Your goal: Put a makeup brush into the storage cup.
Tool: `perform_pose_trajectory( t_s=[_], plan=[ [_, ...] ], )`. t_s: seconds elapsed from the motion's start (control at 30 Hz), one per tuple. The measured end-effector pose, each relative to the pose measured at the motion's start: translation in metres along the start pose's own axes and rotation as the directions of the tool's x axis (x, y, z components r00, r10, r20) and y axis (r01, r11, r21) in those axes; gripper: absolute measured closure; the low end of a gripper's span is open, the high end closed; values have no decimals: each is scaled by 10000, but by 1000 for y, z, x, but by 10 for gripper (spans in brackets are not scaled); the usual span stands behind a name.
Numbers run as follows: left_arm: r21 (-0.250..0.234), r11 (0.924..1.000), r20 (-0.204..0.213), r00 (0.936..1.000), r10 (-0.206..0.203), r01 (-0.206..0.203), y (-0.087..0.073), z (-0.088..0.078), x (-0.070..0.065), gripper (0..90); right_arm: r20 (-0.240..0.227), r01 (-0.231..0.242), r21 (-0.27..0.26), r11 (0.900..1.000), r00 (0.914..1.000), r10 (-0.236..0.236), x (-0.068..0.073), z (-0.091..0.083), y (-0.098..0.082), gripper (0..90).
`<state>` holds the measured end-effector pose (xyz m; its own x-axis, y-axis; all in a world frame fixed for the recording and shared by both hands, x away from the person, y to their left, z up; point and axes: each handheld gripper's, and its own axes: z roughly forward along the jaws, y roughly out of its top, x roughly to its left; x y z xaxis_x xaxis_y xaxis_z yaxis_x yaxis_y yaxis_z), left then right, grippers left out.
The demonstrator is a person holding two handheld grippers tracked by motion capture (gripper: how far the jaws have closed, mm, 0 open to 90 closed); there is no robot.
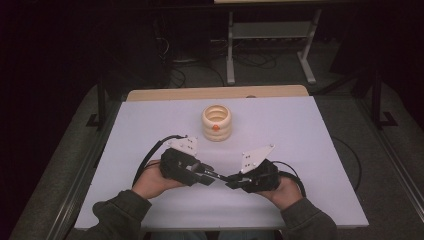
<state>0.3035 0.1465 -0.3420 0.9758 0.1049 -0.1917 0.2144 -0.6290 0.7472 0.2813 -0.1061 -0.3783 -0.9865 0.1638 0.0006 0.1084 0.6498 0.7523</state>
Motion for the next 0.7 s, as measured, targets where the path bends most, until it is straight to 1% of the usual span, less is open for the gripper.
perform_pose_trajectory(
  t_s=[0.03,0.07,0.1,0.13,0.17,0.23,0.27,0.3,0.33,0.37,0.4,0.43,0.47,0.5,0.53,0.57,0.6,0.63,0.67,0.7],
  plan=[
    [-25,10000,14,10000,28,-28,0,-2,1,708,1,6,-30,10000,10000,-6,1,2,0,776],
    [-74,9999,210,9997,-80,82,0,-2,1,745,-38,-70,-28,10000,10000,69,3,3,1,775],
    [-64,10000,261,9996,-68,69,0,-2,2,761,35,11,31,10000,10000,-11,3,4,2,773],
    [-16,10000,200,9998,48,-48,0,-2,1,765,88,141,106,9998,9999,-141,3,6,2,772],
    [40,10000,200,9998,53,-54,0,-1,0,768,117,172,180,9997,9998,-174,3,8,2,770],
    [222,9996,143,9998,146,-149,0,1,1,771,159,400,453,9982,9990,-407,2,12,2,762],
    [319,9995,230,9997,26,-33,0,2,2,772,226,396,544,9977,9989,-409,2,14,3,721],
    [421,9991,293,9996,-22,9,-1,2,2,772,427,253,688,9973,9987,-282,2,16,4,632],
    [498,9988,110,9999,-8,3,-1,4,1,772,536,1,819,9966,9986,-45,3,18,5,600],
    [742,9972,-35,9999,114,-111,0,6,0,772,501,-108,935,9956,9987,61,3,19,6,607],
    [952,9952,-101,9997,242,-231,0,7,0,772,509,-114,906,9958,9987,68,5,20,8,611],
    [1164,9927,-157,9993,346,-326,1,8,-1,772,557,-310,945,9950,9981,258,9,19,10,617],
    [1305,9910,-240,9992,319,-285,1,10,-3,773,648,-118,1083,9940,9979,48,9,20,12,617],
    [1434,9891,-289,9988,389,-344,2,11,-3,773,741,93,1305,9914,9971,-191,11,21,15,618],
    [1493,9882,-300,9987,406,-357,2,12,-4,773,720,-5,1423,9898,9974,-98,13,22,17,622],
    [1568,9868,-268,9986,457,-409,2,13,-4,773,769,216,1628,9864,9964,-345,15,24,19,641],
    [1628,9857,-235,9985,485,-440,3,13,-4,773,770,325,1761,9838,9959,-466,17,26,20,648],
    [1560,9870,-228,9988,436,-395,3,13,-4,773,765,394,1850,9819,9956,-544,18,28,22,662],
    [1538,9874,-194,9990,397,-363,3,13,-5,773,678,305,1904,9812,9967,-442,20,29,23,675],
    [1543,9872,-171,9990,424,-392,3,13,-5,773,654,367,1948,9802,9966,-503,19,31,23,689]
  ],
)
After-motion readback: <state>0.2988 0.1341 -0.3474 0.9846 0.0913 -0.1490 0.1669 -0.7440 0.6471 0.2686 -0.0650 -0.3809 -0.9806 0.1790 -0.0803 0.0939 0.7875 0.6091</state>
